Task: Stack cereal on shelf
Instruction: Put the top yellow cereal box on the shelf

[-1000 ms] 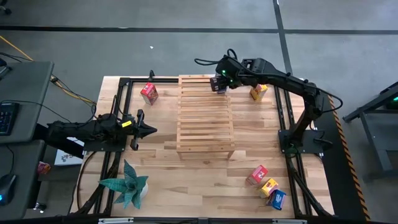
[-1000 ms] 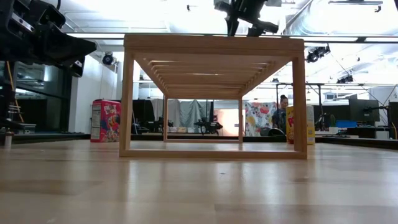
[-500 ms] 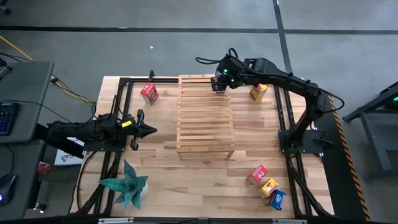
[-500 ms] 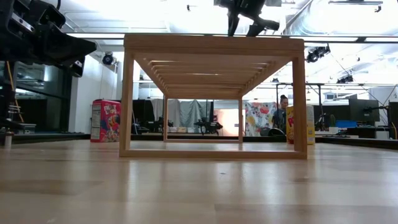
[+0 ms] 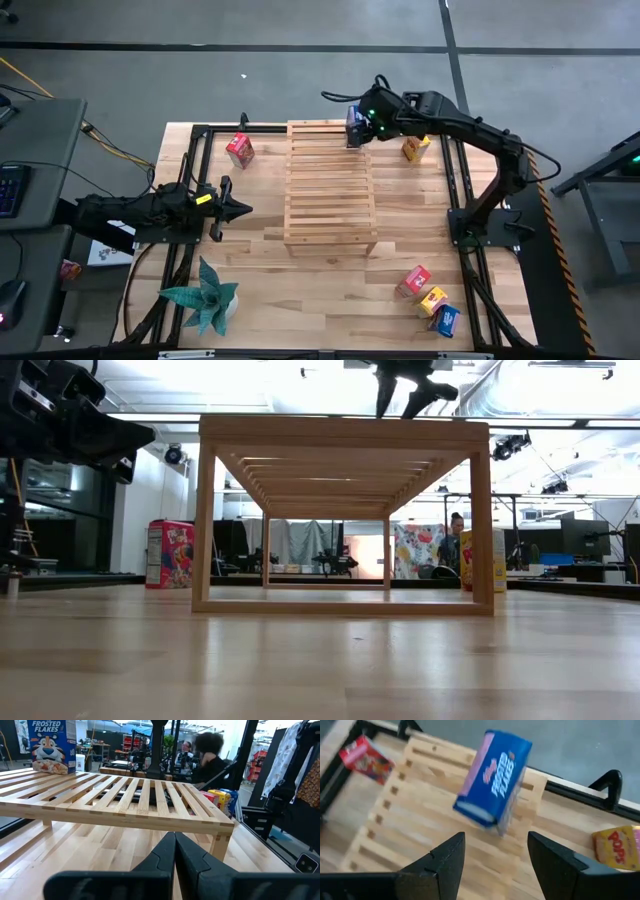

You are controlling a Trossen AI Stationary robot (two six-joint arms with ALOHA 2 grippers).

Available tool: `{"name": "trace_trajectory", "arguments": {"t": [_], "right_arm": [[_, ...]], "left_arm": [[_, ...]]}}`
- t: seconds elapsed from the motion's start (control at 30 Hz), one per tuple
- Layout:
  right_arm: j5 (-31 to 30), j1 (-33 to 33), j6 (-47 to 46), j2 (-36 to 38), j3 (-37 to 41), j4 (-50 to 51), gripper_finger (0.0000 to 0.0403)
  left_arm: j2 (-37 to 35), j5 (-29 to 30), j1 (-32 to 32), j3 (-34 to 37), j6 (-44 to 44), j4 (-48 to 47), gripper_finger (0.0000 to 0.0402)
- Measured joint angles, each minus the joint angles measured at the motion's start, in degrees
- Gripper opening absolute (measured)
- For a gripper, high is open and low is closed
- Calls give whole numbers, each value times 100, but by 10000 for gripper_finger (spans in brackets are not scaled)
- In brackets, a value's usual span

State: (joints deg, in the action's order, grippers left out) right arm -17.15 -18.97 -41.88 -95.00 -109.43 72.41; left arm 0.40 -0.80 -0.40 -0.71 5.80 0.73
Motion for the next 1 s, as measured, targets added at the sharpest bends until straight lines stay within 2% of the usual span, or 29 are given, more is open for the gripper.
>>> {"name": "trace_trajectory", "arguments": {"t": [0.2, 0.3, 0.47, 0.67, 0.83, 1.0], "right_arm": [[382, 194, 439, 62, 0, 1209, 209], [83, 471, 312, 77, 44, 1822, 209], [-103, 736, 160, 535, 941, 1738, 209], [-623, 453, -398, 1590, 2736, 1554, 209], [-961, -170, -366, 2580, 4174, 283, 209], [-975, -961, 332, 3040, 5322, -1737, 209]], "left_arm": [[2, 0, 0, 0, 0, 0, 0], [1, 0, -1, 0, 2, 0, 0], [0, -2, -2, 0, 1, -2, 0], [4, 0, -2, 0, 0, 0, 0], [4, 0, -1, 0, 2, -1, 0], [4, -1, -2, 0, 1, 0, 0]]}}
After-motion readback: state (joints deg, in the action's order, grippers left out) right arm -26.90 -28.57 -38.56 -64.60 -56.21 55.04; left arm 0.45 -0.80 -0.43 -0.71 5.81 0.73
